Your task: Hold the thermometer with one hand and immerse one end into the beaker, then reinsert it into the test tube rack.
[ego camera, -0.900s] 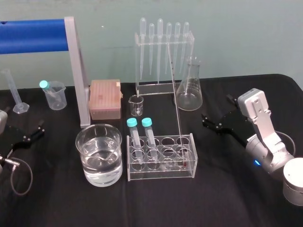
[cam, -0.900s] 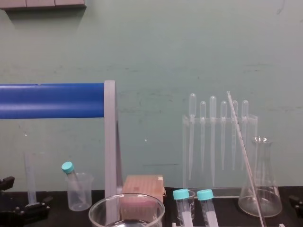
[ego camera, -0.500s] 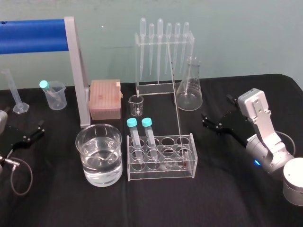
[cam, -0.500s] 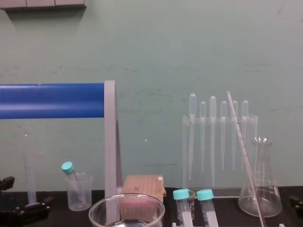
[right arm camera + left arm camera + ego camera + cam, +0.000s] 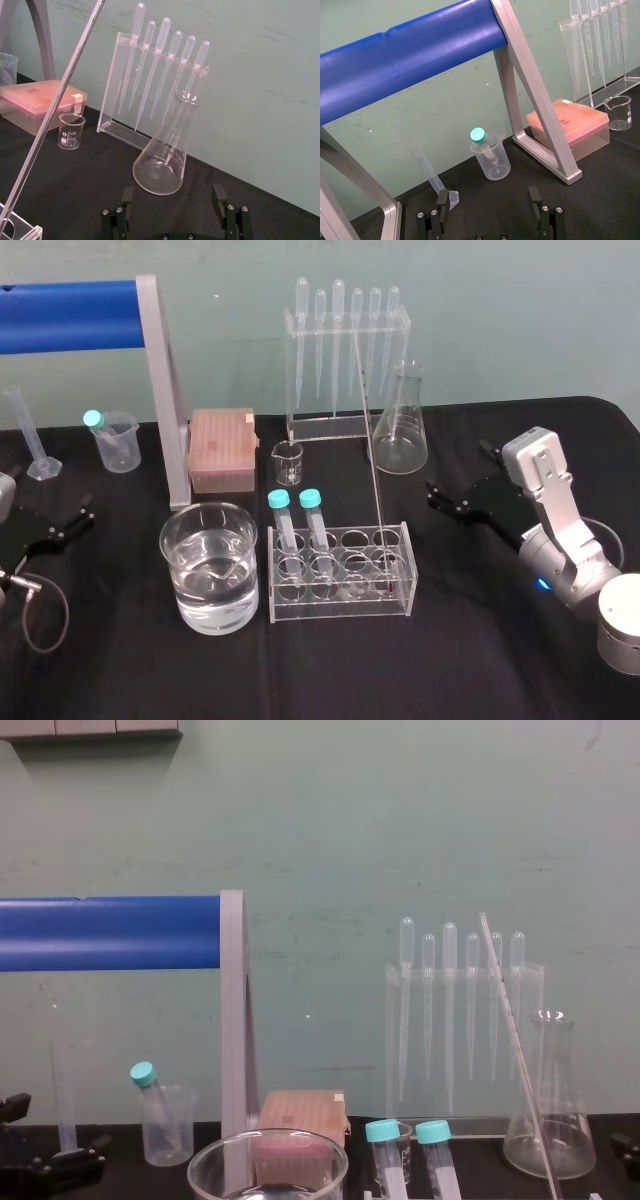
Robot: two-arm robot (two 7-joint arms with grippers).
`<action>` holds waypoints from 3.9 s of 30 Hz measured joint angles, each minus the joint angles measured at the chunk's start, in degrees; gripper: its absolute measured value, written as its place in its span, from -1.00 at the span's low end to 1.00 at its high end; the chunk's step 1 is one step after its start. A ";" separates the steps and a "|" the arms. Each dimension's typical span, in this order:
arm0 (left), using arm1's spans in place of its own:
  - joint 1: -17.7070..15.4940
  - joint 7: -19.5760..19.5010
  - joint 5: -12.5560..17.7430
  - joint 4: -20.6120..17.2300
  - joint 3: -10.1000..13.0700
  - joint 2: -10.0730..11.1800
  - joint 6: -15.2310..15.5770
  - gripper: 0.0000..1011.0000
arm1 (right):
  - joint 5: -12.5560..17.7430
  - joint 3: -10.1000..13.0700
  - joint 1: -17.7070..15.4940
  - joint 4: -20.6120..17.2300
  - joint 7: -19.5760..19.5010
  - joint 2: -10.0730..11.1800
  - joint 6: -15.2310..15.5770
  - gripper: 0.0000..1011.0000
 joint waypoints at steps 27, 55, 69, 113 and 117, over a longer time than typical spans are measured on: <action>0.00 0.00 0.00 0.00 0.00 0.00 0.00 0.99 | 1.72 2.69 -0.90 -0.96 -0.36 -0.79 0.47 0.98; 0.00 0.00 0.00 0.00 0.00 0.00 0.00 0.99 | 14.29 12.15 -5.39 -17.22 6.01 -6.05 2.76 0.98; 0.00 0.00 0.00 0.00 0.00 0.00 0.00 0.99 | 13.10 9.53 -0.92 -12.49 8.76 -11.60 4.49 0.98; 0.00 0.00 0.00 0.00 0.00 0.00 0.00 0.99 | 13.07 12.14 4.63 -3.12 12.67 -22.20 11.25 0.98; 0.00 0.00 0.00 0.00 0.00 0.00 0.00 0.99 | 12.92 12.27 4.61 -3.17 12.74 -22.46 11.77 0.98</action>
